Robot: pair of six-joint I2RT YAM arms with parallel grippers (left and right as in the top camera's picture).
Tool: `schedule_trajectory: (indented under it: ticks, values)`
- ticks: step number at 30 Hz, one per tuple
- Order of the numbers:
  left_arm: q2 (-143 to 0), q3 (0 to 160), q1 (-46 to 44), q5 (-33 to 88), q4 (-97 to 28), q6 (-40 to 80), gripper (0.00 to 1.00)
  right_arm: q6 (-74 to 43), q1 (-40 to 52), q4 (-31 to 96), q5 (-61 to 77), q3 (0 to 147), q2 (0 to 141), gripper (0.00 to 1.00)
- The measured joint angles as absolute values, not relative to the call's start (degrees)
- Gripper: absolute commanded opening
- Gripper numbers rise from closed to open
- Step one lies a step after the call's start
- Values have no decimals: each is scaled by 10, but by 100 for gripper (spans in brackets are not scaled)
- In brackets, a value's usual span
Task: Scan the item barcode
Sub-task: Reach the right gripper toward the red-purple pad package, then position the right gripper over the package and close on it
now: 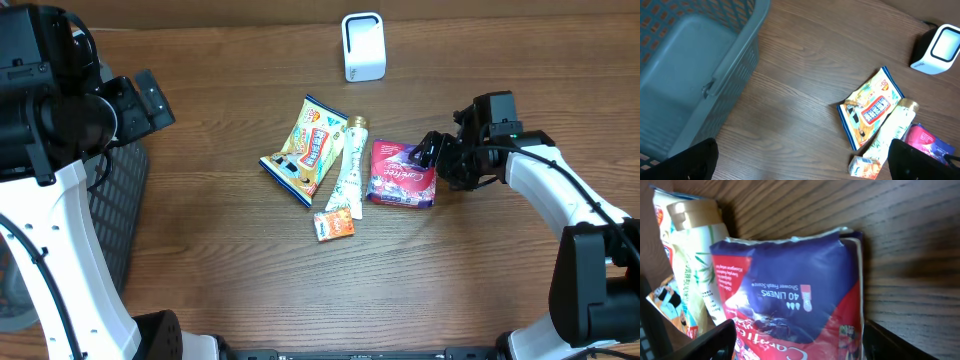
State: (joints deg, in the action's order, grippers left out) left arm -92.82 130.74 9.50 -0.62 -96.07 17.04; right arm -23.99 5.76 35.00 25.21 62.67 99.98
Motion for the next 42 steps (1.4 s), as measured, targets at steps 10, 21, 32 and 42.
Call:
schedule_trajectory:
  ticks: [10, 21, 32, 42]
  values:
    - [-928, 1307, 95, -6, -961, 170, 100, -240, 61, 338, 248, 616, 1016, 78]
    - [-928, 1307, 95, -6, -961, 170, 100, -242, 61, 335, 238, 603, 1032, 51]
    - [-928, 1307, 95, -6, -961, 170, 100, -227, 19, 483, 170, 656, 1032, 68]
    - [-928, 1307, 95, -6, -961, 170, 100, -190, 11, 587, 131, 779, 1032, 76]
